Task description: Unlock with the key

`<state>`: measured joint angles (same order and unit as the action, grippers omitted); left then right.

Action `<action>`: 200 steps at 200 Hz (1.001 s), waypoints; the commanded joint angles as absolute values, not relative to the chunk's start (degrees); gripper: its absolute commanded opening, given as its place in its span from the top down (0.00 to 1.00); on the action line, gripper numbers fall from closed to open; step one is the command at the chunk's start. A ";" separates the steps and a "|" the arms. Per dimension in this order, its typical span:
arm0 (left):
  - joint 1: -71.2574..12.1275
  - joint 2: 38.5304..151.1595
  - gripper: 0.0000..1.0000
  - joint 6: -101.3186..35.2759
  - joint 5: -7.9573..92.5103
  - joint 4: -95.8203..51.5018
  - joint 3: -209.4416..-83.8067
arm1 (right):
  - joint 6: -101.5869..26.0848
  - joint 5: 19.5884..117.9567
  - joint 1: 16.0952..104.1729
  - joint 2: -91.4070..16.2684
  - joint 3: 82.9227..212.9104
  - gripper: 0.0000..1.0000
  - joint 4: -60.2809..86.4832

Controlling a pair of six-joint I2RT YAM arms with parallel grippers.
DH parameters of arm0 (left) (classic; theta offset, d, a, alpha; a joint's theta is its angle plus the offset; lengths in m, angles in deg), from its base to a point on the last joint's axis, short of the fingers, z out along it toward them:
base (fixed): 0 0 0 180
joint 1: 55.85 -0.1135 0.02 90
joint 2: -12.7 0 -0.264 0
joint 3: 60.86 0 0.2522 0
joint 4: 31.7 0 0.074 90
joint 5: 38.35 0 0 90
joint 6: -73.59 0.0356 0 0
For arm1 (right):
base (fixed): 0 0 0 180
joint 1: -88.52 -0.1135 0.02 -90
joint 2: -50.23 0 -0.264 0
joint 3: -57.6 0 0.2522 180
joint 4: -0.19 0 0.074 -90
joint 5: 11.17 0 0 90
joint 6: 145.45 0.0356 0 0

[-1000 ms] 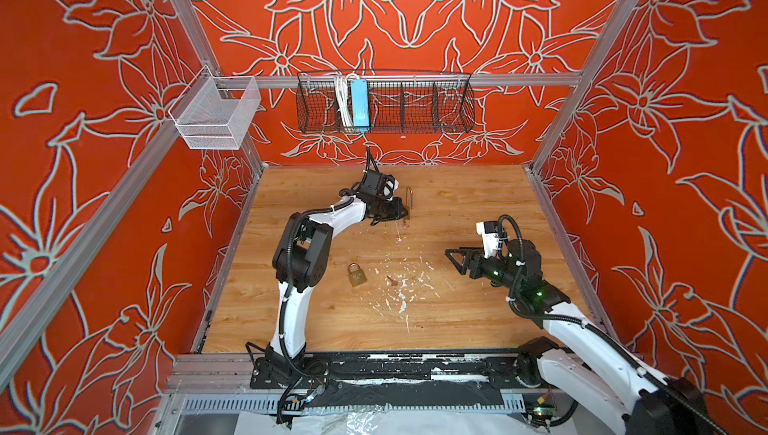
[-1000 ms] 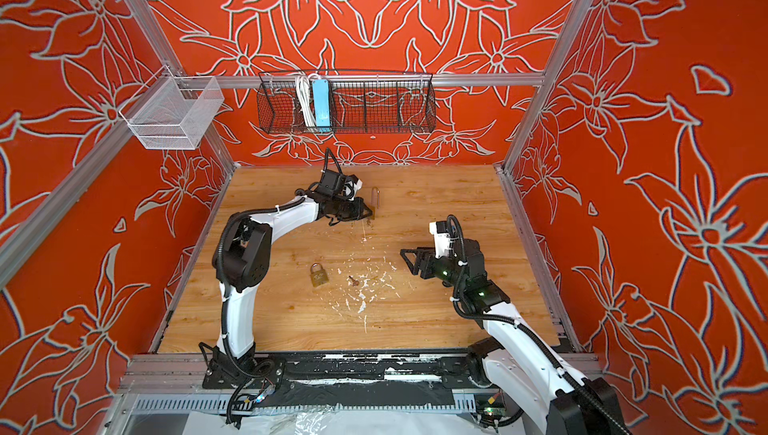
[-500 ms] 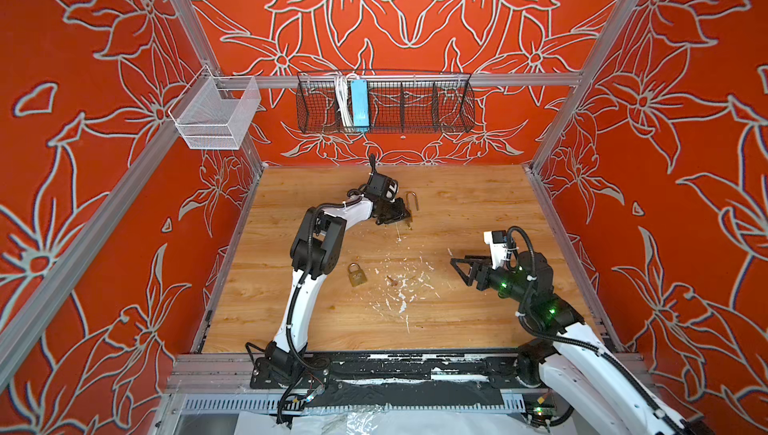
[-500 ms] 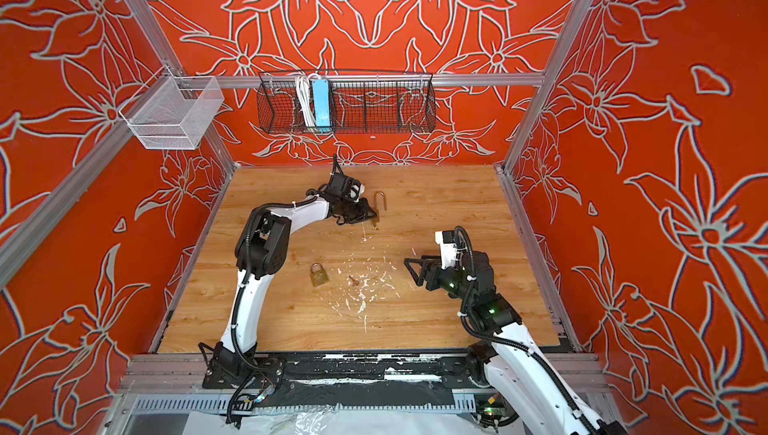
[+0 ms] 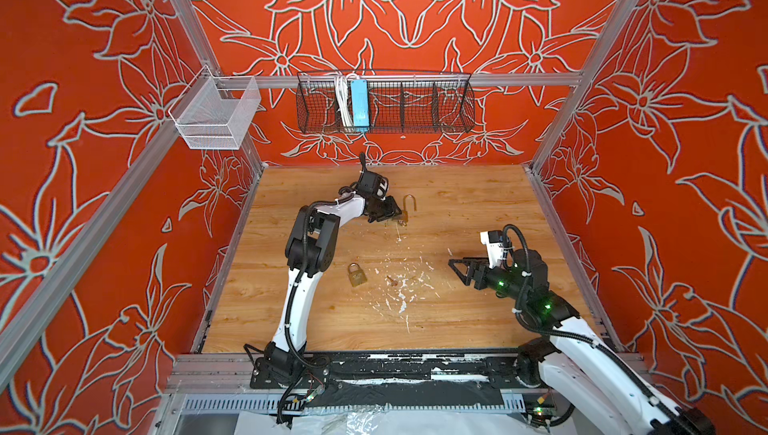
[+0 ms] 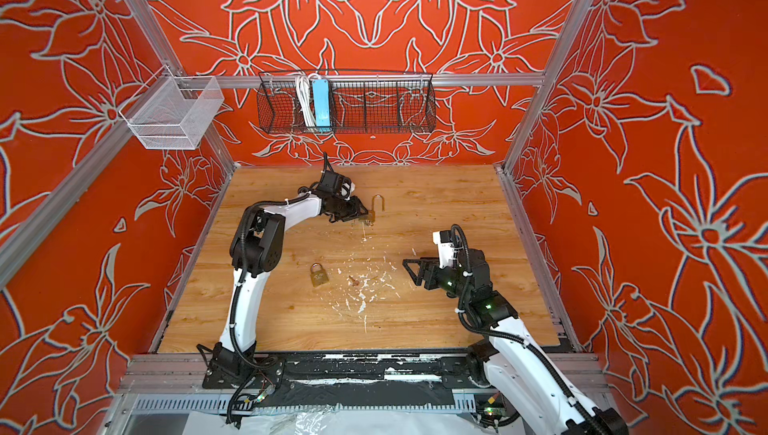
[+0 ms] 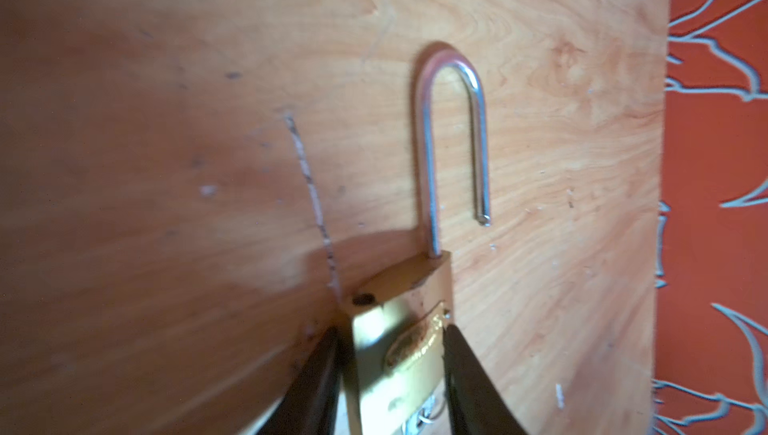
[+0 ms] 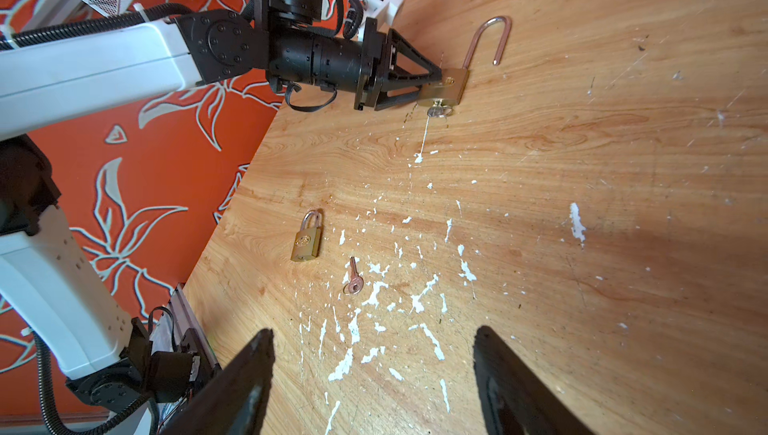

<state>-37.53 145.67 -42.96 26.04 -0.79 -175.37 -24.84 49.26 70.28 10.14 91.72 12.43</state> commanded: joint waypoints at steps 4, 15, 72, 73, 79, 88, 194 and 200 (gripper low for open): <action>-37.40 140.90 0.56 -39.72 32.51 5.48 -175.24 | -24.57 48.91 70.15 10.89 92.62 0.23 12.89; -37.40 137.38 0.53 -39.24 34.99 5.58 -172.46 | -25.22 49.08 70.15 10.55 92.93 0.23 14.00; -37.22 101.74 0.48 -43.84 42.27 0.84 -139.75 | -26.67 49.38 68.91 1.10 92.21 0.28 11.00; -37.22 101.08 0.48 -44.02 42.39 0.99 -139.22 | -26.78 49.38 68.78 0.70 92.33 0.28 10.89; -37.26 97.63 0.47 -44.92 42.73 1.80 -136.19 | -27.27 49.36 68.11 -1.51 93.16 0.29 10.46; -37.22 92.88 0.47 -46.26 41.77 3.08 -132.09 | -28.72 49.80 66.21 -5.23 95.18 0.31 10.71; -36.34 47.83 0.45 -64.29 32.25 11.53 -103.54 | -41.57 69.62 38.30 -40.60 121.66 0.53 21.99; -36.34 47.00 0.45 -64.31 31.81 12.33 -103.50 | -42.49 71.03 37.33 -41.71 122.94 0.53 23.54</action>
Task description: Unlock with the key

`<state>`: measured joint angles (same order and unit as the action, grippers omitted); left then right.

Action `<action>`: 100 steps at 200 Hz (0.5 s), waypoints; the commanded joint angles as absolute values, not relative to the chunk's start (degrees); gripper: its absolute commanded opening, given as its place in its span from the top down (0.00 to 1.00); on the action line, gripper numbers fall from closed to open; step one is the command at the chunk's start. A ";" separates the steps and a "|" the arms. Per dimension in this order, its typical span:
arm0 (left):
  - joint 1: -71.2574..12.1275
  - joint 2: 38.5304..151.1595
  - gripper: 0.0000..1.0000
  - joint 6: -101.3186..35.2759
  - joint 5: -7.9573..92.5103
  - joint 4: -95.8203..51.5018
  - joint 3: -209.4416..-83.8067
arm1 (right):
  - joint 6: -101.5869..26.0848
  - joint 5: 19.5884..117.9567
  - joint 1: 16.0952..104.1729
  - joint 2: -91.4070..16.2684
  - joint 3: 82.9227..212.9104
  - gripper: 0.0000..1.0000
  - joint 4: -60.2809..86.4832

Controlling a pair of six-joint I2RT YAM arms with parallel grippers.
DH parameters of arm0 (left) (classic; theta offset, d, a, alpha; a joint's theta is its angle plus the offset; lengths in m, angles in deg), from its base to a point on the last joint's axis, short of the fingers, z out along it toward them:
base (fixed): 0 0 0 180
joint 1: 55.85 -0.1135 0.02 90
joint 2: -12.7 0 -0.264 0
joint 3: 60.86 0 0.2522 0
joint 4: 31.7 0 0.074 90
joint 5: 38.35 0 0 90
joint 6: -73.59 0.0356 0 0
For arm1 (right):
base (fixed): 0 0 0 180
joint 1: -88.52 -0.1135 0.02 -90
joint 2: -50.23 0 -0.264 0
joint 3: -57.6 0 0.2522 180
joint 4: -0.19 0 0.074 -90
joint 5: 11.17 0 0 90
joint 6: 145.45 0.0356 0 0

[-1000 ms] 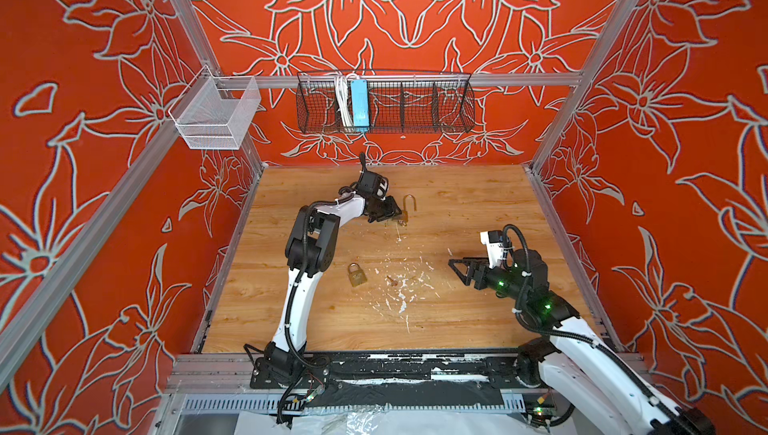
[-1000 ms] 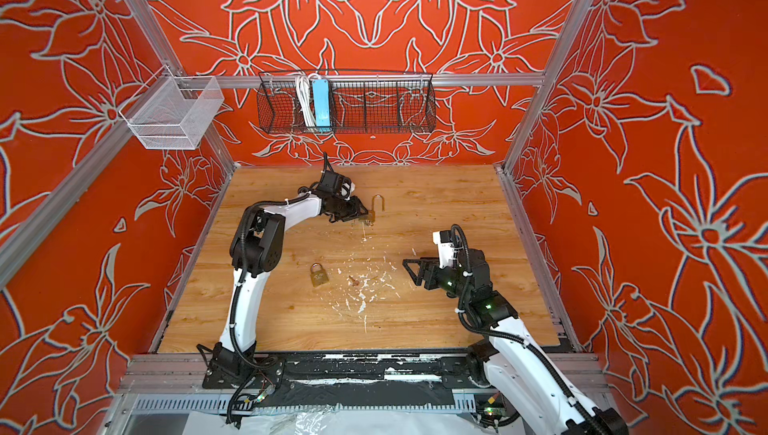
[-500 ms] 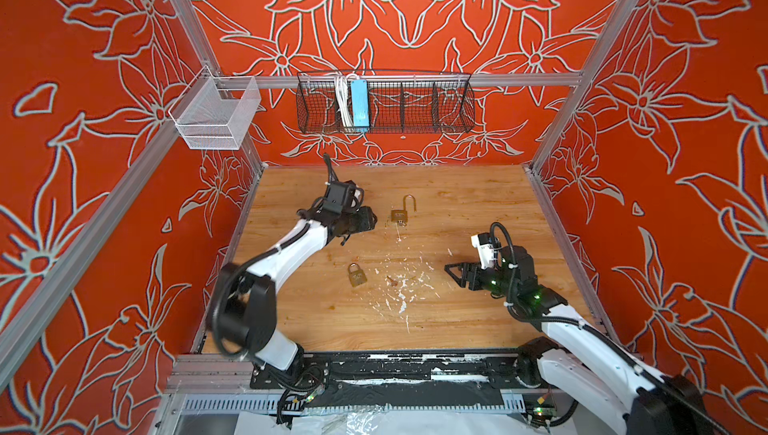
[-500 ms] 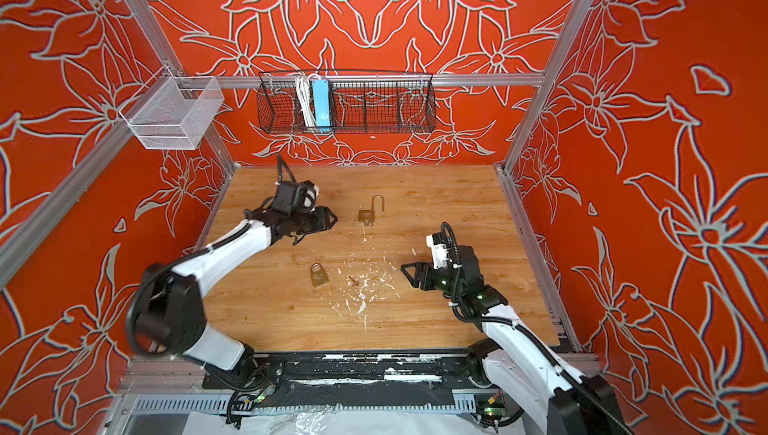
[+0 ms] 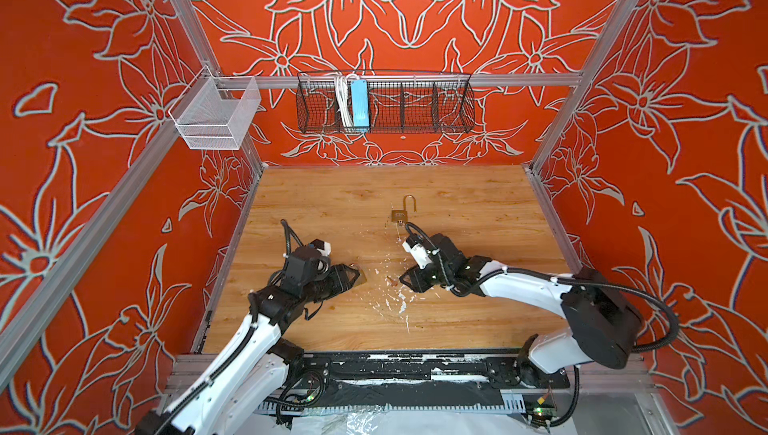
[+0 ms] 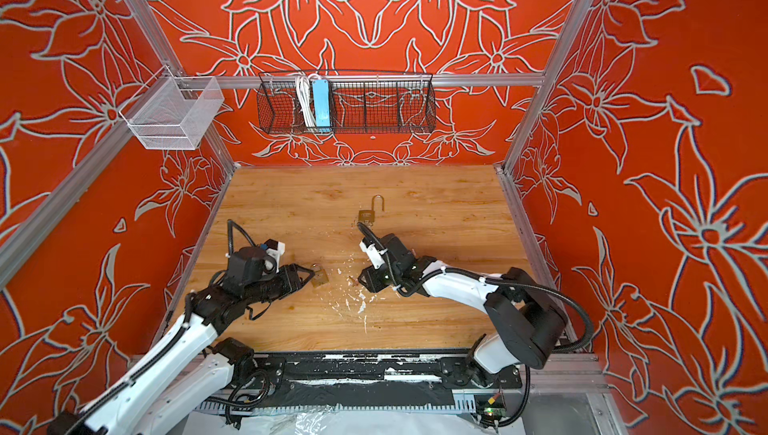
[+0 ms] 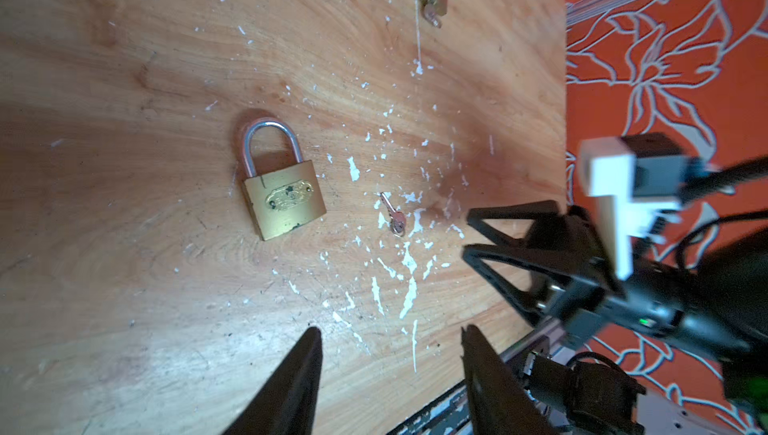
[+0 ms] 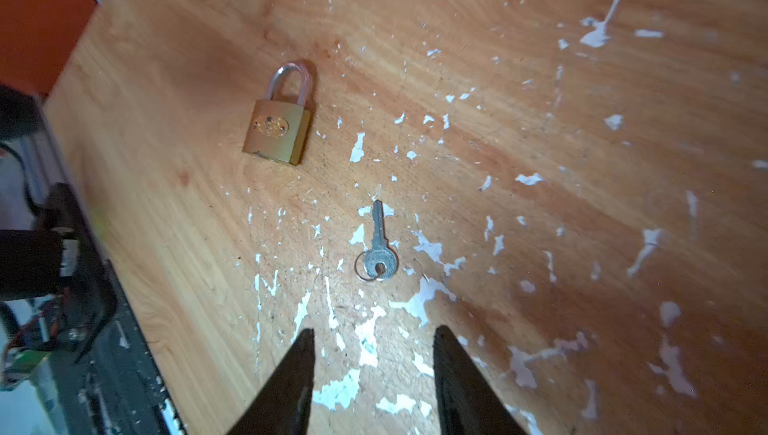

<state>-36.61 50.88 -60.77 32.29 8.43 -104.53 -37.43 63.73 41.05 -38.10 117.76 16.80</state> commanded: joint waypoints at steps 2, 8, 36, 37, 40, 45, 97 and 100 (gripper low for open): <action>-36.34 46.88 0.45 -64.32 31.64 12.55 -103.42 | -42.87 71.43 37.05 -42.06 123.35 0.53 23.95; -36.36 46.35 0.45 -64.40 31.40 13.17 -103.46 | -43.65 72.53 36.25 -42.86 124.24 0.53 25.19; -36.34 45.99 0.45 -64.42 31.78 14.40 -103.45 | -43.97 73.73 34.99 -45.85 125.96 0.57 25.80; -36.34 46.00 0.45 -64.41 31.78 14.40 -103.45 | -43.95 73.77 34.99 -45.98 126.04 0.57 25.85; -36.34 46.01 0.45 -64.40 31.84 14.40 -103.45 | -44.02 73.95 34.91 -46.27 126.22 0.57 25.96; -36.39 46.10 0.45 -64.32 32.01 14.32 -103.45 | -44.17 74.60 34.83 -46.71 126.58 0.58 26.44; -36.34 46.61 0.44 -63.79 32.65 14.30 -103.63 | -46.14 77.09 34.33 -49.24 129.30 0.63 28.63; -36.34 46.58 0.44 -63.74 32.74 14.24 -103.55 | -46.40 76.86 34.25 -49.38 129.41 0.63 28.67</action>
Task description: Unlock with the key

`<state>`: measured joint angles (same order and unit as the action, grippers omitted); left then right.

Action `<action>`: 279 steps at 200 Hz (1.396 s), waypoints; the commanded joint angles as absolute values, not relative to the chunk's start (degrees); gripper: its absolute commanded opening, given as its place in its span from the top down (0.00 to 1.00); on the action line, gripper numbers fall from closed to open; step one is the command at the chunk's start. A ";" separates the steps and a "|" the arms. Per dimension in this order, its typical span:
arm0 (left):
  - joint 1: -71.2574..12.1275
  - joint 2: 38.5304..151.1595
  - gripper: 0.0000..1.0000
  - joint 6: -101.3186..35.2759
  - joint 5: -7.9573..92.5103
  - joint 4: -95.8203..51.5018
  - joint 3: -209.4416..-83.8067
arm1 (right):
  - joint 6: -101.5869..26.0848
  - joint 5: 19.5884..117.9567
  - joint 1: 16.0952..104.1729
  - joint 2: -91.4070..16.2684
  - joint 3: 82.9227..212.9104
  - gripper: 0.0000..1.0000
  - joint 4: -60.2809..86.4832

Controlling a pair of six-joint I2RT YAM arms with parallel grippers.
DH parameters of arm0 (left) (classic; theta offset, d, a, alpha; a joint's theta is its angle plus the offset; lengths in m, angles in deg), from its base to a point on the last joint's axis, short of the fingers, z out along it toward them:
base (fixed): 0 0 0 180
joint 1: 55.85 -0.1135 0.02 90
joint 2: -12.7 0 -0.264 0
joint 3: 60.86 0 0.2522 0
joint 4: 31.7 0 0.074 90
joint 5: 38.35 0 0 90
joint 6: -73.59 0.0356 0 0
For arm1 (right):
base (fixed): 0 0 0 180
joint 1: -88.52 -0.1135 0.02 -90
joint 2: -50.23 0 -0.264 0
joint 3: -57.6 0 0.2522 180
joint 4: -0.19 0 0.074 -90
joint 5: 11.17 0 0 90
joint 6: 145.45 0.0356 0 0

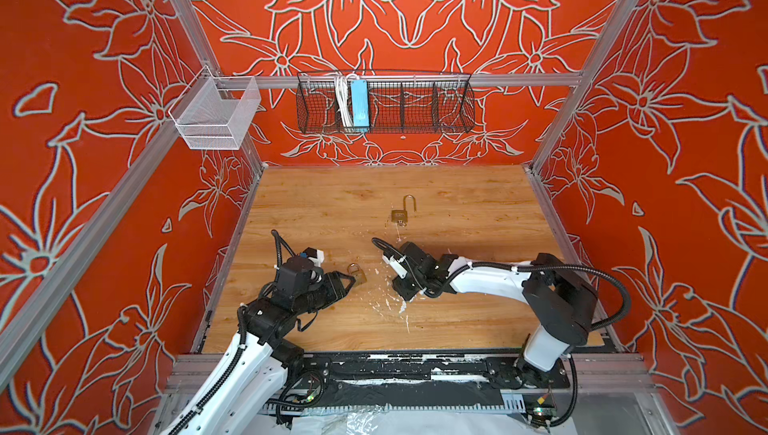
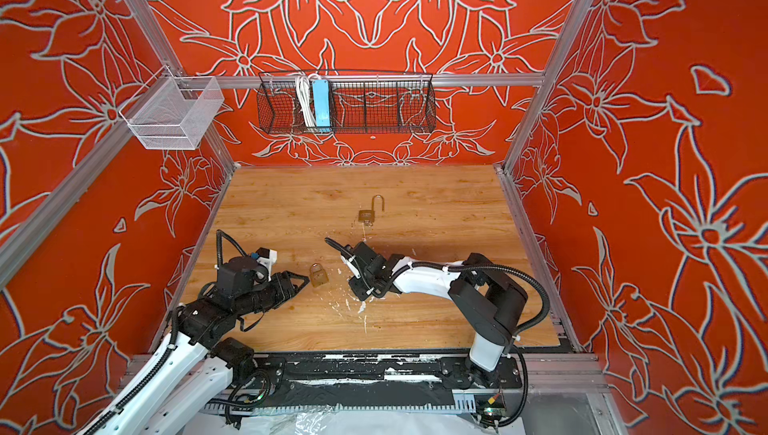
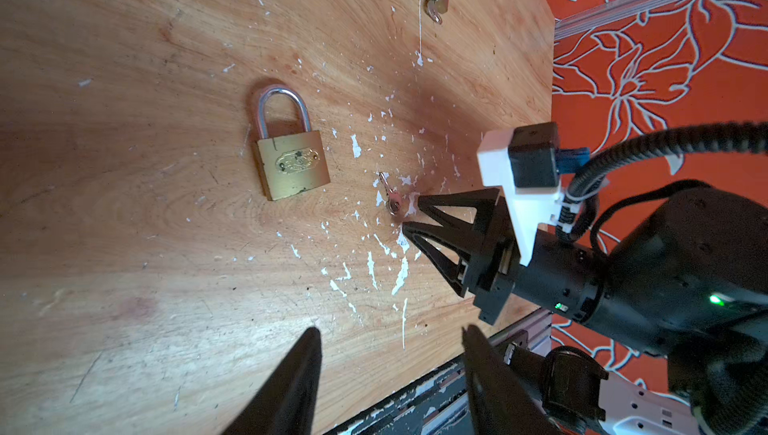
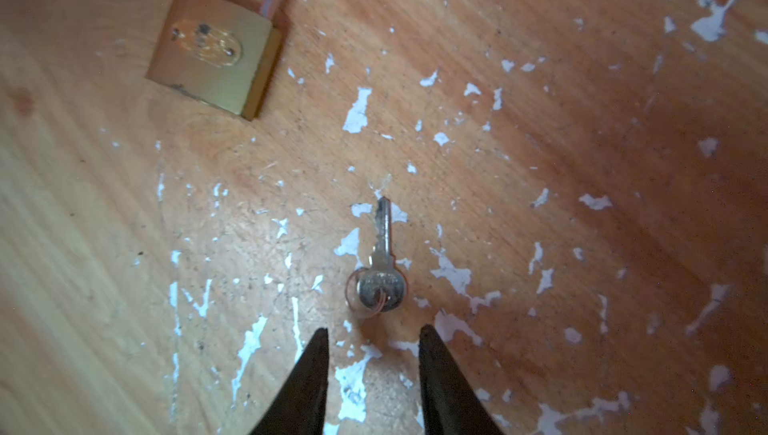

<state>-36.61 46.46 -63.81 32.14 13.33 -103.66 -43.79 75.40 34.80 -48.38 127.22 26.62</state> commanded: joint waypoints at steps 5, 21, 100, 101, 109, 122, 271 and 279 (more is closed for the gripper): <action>-36.34 46.67 0.44 -63.70 32.83 14.27 -103.54 | -46.61 76.59 34.16 -49.60 129.65 0.63 28.75; -36.34 46.54 0.44 -63.78 33.01 14.23 -103.45 | -47.57 76.30 33.56 -50.45 130.53 0.63 29.31; -36.34 44.73 0.44 -63.88 34.07 15.90 -103.85 | -48.57 81.57 32.62 -54.46 133.27 0.64 32.08; -36.34 44.76 0.44 -63.88 34.07 15.94 -103.87 | -48.63 81.65 32.62 -54.45 133.34 0.64 32.11; -36.34 44.62 0.44 -63.88 34.07 16.04 -103.74 | -48.81 82.02 32.61 -54.70 133.50 0.65 32.16; -36.34 44.42 0.44 -64.14 33.98 15.99 -103.37 | -48.99 82.56 32.62 -55.03 133.68 0.65 32.11; -36.34 49.87 0.44 -69.12 29.03 2.34 -99.25 | -54.17 82.69 32.78 -46.27 126.80 1.00 25.85; -36.34 50.76 0.44 -69.81 28.42 0.12 -98.84 | -54.38 82.38 32.87 -45.21 126.03 1.00 25.19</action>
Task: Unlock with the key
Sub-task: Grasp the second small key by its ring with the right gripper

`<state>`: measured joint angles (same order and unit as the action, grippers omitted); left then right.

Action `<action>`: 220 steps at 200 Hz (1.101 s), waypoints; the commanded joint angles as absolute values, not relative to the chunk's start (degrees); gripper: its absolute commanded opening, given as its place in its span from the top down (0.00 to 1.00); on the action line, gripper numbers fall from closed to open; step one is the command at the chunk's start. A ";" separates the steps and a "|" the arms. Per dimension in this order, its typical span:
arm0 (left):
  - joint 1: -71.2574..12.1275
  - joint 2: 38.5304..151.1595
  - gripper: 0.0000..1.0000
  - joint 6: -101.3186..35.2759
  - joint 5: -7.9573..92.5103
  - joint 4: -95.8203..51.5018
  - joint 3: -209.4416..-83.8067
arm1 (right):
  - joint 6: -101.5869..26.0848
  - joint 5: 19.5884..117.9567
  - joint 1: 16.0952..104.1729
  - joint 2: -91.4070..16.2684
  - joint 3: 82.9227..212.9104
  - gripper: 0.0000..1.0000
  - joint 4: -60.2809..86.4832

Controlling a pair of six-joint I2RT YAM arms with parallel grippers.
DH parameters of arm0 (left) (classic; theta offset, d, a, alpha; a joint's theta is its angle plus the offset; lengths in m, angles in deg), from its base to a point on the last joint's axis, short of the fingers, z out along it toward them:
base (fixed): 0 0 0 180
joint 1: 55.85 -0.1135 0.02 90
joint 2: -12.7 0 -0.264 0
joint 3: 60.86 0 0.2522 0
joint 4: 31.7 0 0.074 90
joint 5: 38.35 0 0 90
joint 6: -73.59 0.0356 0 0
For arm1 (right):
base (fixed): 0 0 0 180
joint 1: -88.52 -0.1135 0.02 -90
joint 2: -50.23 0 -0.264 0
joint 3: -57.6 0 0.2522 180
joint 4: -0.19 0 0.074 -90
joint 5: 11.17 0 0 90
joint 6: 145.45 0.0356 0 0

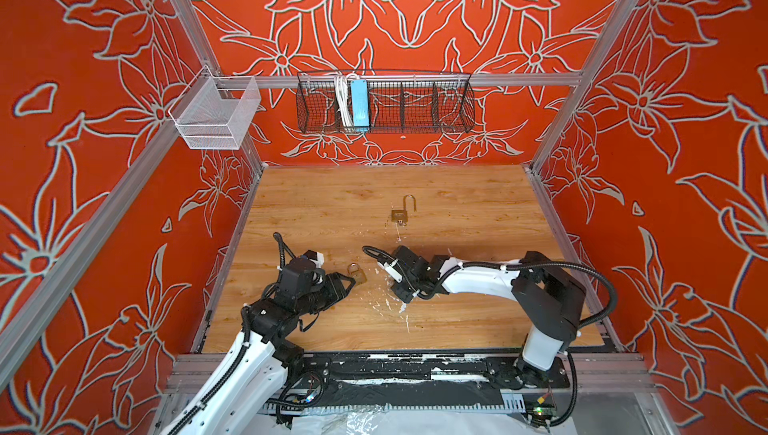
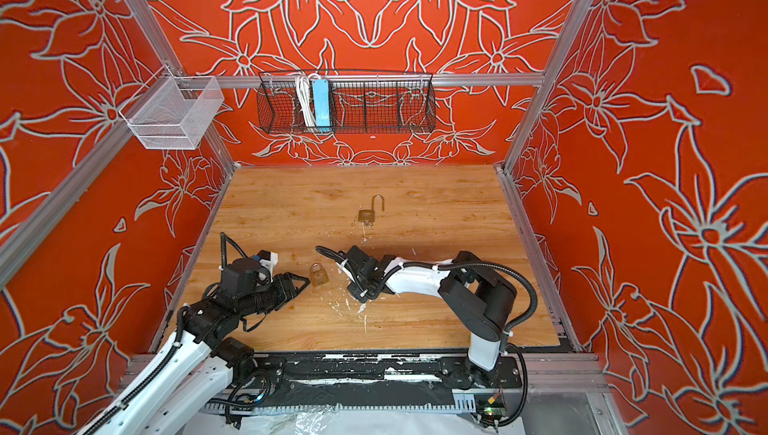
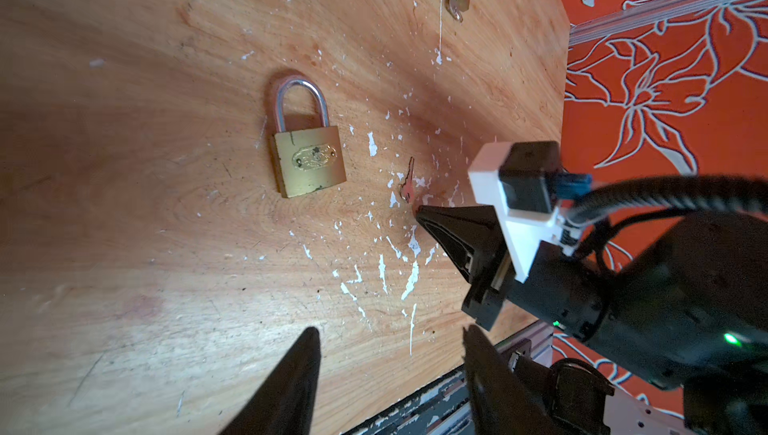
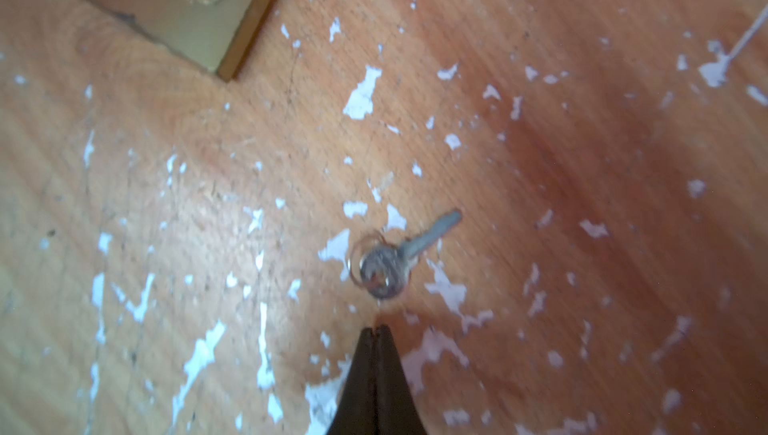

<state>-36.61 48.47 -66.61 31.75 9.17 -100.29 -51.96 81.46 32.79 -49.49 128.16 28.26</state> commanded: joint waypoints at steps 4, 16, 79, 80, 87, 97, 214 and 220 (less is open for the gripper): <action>-36.34 51.11 0.44 -69.97 28.19 -0.58 -98.80 | -54.47 82.22 32.88 -44.78 125.76 1.00 24.89; -36.34 52.01 0.44 -69.58 28.21 -0.81 -99.41 | -54.54 82.13 32.97 -44.43 125.67 1.00 24.94; -36.34 50.58 0.44 -66.48 33.41 9.41 -103.24 | -53.71 79.42 32.88 -49.52 131.04 0.63 26.91; -36.39 50.50 0.44 -66.45 33.48 9.58 -103.26 | -53.70 79.43 32.88 -49.61 131.13 0.63 26.93; -36.39 49.88 0.44 -66.28 33.86 10.53 -103.44 | -53.86 79.66 32.88 -50.11 131.59 0.63 26.97; -36.37 49.00 0.44 -66.16 34.07 11.20 -103.45 | -53.93 79.70 32.88 -50.70 131.96 0.64 26.74; -36.43 47.19 0.44 -66.60 33.74 10.76 -102.40 | -51.84 80.08 32.53 -54.93 133.85 0.76 27.72; -36.43 47.21 0.44 -66.60 33.72 10.74 -102.40 | -51.76 80.29 32.53 -55.12 133.93 0.76 27.76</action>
